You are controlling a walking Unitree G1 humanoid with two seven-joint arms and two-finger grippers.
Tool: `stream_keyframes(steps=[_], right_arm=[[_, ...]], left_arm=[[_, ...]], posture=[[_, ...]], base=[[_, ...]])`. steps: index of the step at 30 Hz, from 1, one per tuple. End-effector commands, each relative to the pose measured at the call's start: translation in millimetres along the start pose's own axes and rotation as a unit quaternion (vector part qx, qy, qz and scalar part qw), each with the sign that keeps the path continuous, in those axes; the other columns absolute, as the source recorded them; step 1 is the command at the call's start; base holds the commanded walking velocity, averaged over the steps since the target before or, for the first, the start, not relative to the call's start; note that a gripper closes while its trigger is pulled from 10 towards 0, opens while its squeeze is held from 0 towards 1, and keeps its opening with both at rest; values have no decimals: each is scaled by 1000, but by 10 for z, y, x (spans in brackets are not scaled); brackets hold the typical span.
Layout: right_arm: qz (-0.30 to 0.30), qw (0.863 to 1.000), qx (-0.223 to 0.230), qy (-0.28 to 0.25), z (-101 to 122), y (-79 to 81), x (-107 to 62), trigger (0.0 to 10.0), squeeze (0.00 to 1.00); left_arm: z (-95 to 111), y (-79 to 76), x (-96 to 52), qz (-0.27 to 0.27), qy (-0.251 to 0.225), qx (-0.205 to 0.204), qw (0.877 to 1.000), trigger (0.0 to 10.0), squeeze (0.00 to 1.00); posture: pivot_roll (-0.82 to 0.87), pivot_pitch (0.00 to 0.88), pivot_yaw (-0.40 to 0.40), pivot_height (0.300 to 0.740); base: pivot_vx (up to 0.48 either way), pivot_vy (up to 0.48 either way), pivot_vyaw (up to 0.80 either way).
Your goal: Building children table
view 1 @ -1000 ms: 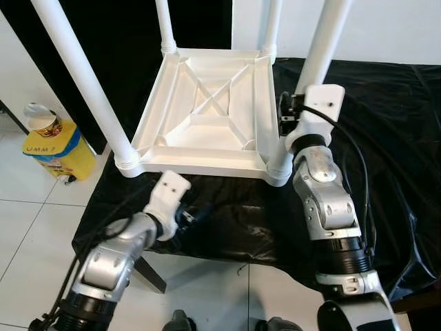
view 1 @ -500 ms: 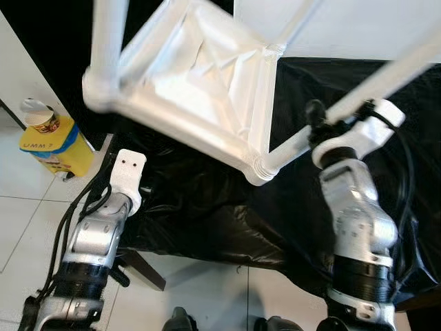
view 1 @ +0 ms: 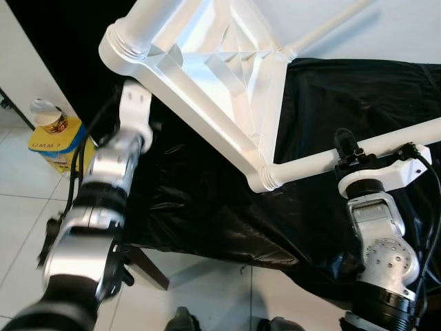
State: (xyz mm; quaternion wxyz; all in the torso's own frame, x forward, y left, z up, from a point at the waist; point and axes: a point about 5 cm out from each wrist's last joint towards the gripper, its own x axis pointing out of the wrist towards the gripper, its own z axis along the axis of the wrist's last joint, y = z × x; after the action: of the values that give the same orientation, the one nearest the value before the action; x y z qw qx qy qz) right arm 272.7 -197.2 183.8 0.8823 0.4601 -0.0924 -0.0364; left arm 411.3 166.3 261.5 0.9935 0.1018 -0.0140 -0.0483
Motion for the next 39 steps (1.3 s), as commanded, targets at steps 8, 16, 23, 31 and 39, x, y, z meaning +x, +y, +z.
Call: stream_keyframes(steps=[8,16,23,31,39], right_arm=[[-77,996,3,42,-310,-464,-330,10000,0],[-179,984,3,21,-294,-805,-766,10000,1000],[-189,982,4,15,-276,-851,-1130,10000,0],[-251,968,-21,-4,-254,-936,-1725,10000,0],[-318,943,-92,-30,-241,-1162,-1955,10000,0]], left_arm=[[608,-198,133,3,-88,-54,995,10000,0],[1108,-618,133,-83,-156,-60,982,10000,0],[1368,-782,103,-119,-195,-57,972,10000,0],[1482,-908,92,-136,-211,-35,967,10000,0],[1547,-1011,78,-155,-220,-38,962,10000,0]], posture=[[-40,114,90,740],[-72,120,120,740],[-102,126,143,740],[-145,151,188,740],[-157,165,212,740]], base=[[0,0,0],[0,0,0],[0,0,0],[0,0,0],[0,0,0]])
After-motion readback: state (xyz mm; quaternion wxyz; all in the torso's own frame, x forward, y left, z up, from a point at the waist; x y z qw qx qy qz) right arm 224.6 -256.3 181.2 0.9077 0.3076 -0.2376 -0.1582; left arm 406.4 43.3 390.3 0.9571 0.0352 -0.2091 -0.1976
